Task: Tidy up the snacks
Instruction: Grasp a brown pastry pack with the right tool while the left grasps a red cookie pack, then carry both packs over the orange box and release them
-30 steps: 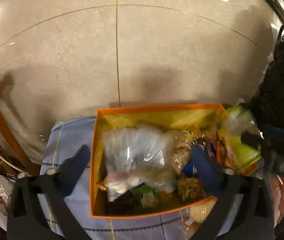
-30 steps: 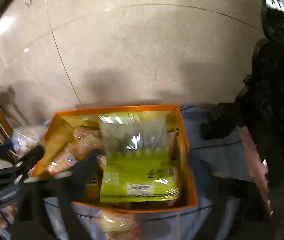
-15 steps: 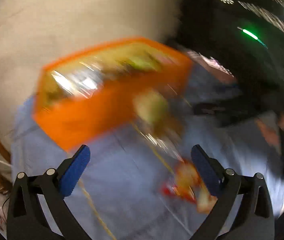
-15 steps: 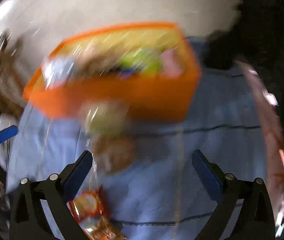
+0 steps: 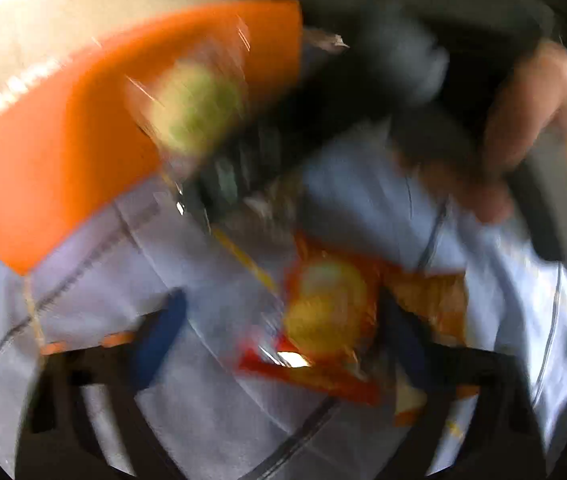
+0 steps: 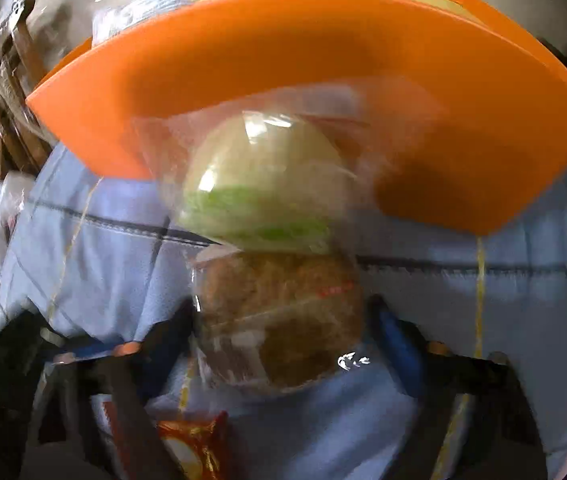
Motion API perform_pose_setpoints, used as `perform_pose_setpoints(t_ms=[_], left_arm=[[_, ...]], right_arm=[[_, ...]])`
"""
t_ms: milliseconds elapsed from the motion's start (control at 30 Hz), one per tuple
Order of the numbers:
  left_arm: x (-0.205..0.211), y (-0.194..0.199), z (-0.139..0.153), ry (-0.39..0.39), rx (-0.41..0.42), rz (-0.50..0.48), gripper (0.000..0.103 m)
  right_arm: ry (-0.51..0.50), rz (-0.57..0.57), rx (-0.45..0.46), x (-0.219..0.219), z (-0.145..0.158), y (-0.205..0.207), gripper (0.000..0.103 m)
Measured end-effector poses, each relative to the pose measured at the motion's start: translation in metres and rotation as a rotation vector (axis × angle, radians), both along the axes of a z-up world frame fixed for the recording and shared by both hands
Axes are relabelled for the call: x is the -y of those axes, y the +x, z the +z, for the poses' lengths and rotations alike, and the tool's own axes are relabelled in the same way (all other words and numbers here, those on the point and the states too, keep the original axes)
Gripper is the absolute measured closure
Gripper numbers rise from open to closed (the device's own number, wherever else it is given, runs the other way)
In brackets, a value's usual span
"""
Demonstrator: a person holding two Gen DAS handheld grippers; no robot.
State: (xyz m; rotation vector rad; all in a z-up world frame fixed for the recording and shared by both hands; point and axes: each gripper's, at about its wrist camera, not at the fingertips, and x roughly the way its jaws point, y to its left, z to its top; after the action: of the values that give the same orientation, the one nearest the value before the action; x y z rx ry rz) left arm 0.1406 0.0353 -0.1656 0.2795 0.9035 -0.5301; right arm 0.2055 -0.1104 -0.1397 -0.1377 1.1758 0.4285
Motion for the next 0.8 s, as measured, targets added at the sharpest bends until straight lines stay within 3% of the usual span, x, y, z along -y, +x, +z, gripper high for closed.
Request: perform_pose_setpoints(t_ms=[67,233,367,633,733,800], left_arm=[[0.0,-0.005,0.001,-0.002,0.01,-0.006,0.036],[0.018,-0.021,0.01,0.077,-0.005,0.013,0.037],[0.022,-0.033,0.02,0.019,-0.028,0.045,0.038],[0.003,-0.068,0.058,-0.077,-0.005,0.102,0.041],[-0.019,-0.064,0.049,-0.085,-0.054,0.165,0.042],[-0.017,-0.067,0.038,-0.083,-0.09,0.155,0.042]], right_arm=[[-0.031,0.001,0.005,-0.002,0.002,-0.007,0.025],[0.013,-0.101,-0.05,0.007,0.006,-0.015,0.025],[0.041,-0.121,-0.059,0.017,0.021,-0.028,0.025],[0.009,-0.189,0.04,0.051,0.052,-0.038,0.025],[0.007,-0.225,0.042,0.066,0.054,-0.034,0.025],[0.013,-0.247,0.041,0.073,0.054,-0.035,0.025]])
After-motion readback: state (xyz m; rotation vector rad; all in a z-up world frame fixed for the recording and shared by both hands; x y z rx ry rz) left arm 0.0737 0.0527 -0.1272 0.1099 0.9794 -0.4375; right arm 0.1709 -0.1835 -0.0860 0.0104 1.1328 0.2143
